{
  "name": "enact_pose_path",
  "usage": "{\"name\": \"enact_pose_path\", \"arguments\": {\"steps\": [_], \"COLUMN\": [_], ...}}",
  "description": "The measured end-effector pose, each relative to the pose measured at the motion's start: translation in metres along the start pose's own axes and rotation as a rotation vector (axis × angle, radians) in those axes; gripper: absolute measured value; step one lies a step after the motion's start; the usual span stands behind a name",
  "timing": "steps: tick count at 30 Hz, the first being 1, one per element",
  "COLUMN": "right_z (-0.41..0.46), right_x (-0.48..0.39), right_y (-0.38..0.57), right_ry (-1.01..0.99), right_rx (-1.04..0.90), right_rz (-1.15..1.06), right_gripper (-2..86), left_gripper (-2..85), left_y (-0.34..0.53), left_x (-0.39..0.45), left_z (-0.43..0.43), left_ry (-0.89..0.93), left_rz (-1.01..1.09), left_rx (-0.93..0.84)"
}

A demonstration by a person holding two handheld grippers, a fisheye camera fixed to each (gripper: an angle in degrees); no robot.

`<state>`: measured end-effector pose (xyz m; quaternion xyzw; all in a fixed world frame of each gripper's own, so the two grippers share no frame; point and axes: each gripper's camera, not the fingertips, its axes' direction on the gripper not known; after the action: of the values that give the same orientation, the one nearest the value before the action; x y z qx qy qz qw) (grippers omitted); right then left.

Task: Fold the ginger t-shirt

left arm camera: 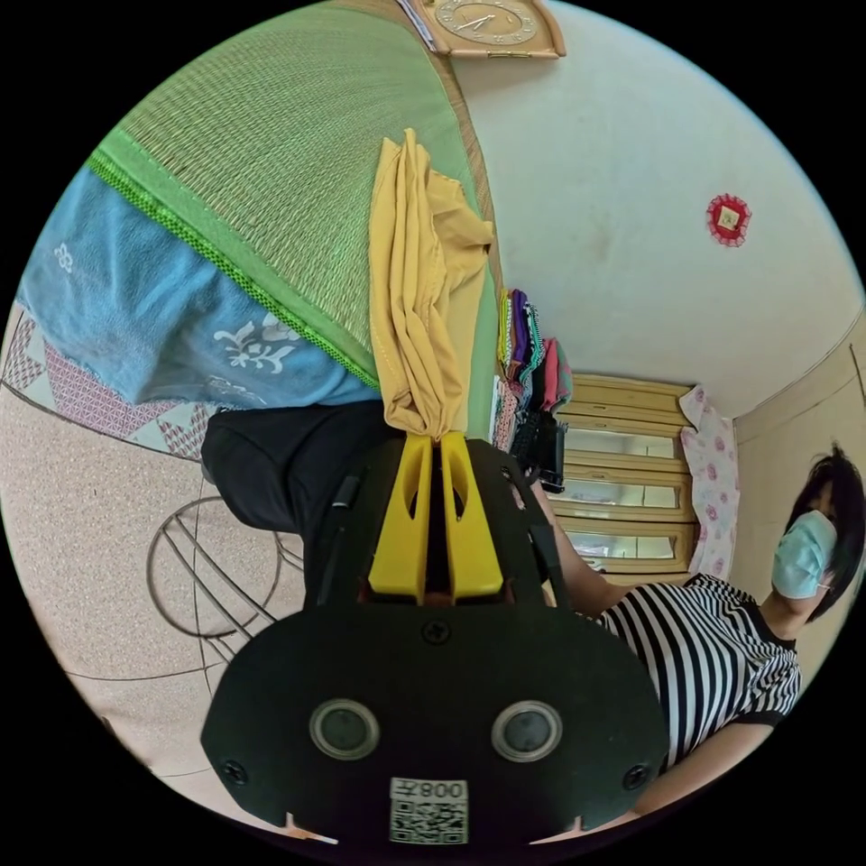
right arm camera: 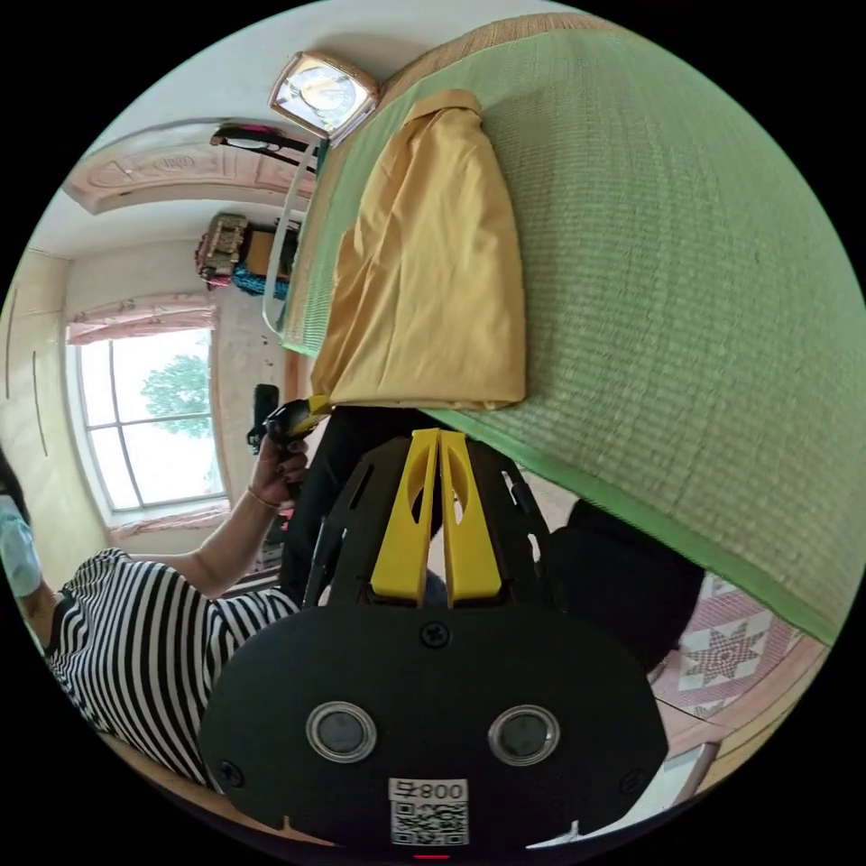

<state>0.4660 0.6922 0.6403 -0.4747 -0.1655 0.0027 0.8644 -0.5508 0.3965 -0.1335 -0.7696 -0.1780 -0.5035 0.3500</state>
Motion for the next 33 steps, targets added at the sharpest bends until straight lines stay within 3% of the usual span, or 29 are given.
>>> {"name": "enact_pose_path", "arguments": {"steps": [5, 11, 33], "right_z": [0.015, 0.028, -0.001], "right_x": [0.001, 0.006, 0.059], "right_y": [0.011, 0.013, 0.051], "right_ry": [-0.288, -0.491, -0.811], "right_rx": [-0.022, -0.013, 0.118], "right_rz": [0.026, 0.094, 0.325], "right_gripper": [5.2, 7.3, 7.5], "left_gripper": [2.0, 2.0, 2.3], "left_y": [0.001, 0.003, 0.025], "left_x": [0.006, 0.009, 0.023], "left_z": [0.000, -0.002, 0.004], "left_ry": [0.019, 0.056, 0.088], "left_rz": [0.026, 0.032, 0.065], "left_rx": [0.011, 0.031, 0.013]}}
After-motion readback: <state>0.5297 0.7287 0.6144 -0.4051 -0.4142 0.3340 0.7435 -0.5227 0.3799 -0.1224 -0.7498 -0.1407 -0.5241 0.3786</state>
